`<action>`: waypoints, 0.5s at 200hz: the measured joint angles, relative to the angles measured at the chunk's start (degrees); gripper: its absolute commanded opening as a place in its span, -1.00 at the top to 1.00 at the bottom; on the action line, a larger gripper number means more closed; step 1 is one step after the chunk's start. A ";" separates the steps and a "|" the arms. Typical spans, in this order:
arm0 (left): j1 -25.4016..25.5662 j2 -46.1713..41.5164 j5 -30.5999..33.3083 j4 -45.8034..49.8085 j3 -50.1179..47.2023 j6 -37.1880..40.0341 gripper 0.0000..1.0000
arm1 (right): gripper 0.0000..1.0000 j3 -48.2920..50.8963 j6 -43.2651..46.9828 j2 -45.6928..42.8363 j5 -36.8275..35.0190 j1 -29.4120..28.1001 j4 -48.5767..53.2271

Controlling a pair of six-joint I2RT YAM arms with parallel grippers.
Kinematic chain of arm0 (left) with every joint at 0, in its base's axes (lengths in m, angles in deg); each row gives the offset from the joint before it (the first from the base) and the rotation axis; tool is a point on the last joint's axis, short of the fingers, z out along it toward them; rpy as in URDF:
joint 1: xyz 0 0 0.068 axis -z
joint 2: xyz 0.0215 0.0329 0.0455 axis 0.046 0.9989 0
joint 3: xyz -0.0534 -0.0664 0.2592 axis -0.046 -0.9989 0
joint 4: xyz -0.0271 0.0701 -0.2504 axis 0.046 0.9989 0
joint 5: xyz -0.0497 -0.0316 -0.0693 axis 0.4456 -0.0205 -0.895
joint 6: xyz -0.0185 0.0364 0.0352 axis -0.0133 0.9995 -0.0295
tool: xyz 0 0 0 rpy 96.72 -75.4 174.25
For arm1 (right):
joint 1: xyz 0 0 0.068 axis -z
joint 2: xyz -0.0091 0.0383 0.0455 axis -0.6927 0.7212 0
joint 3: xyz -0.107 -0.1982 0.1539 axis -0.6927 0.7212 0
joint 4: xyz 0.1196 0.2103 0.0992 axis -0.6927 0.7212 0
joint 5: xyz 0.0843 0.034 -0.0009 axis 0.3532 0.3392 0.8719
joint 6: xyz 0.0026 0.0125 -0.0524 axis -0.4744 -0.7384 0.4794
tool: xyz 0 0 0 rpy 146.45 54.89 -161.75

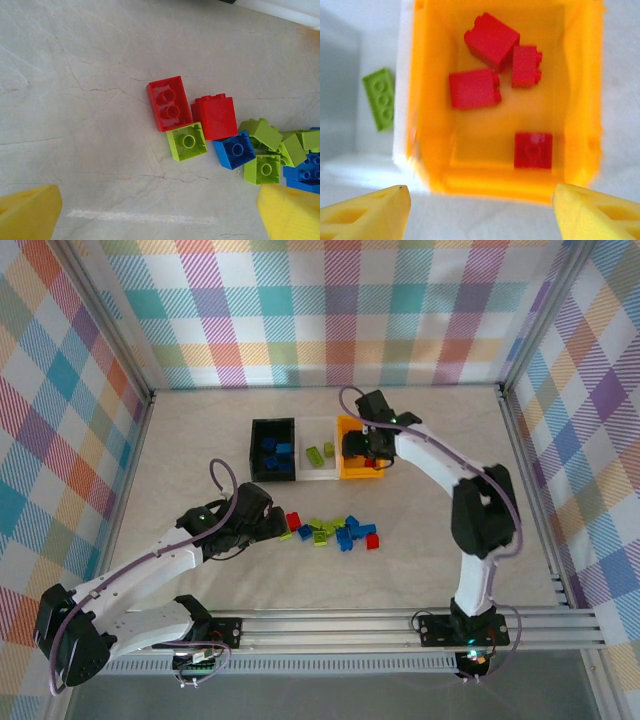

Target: Sort the legos into containers by color

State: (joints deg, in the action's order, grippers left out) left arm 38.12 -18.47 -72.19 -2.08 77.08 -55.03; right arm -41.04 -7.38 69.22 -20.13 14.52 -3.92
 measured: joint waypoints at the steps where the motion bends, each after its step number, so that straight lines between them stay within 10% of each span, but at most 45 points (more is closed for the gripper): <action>1: 0.00 0.00 0.00 0.00 0.00 0.00 -1.00 | -0.56 0.42 -0.02 -0.46 0.00 -0.07 -0.07; 100: 0.00 0.07 0.02 -0.17 -0.66 -0.02 -1.00 | -0.61 40.74 -5.86 -27.36 3.30 -16.20 2.82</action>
State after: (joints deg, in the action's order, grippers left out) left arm 38.12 -18.40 -72.16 -2.26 76.43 -55.05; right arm -0.29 -13.24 41.85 -16.83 -1.67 -1.10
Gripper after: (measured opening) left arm 0.998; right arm 0.804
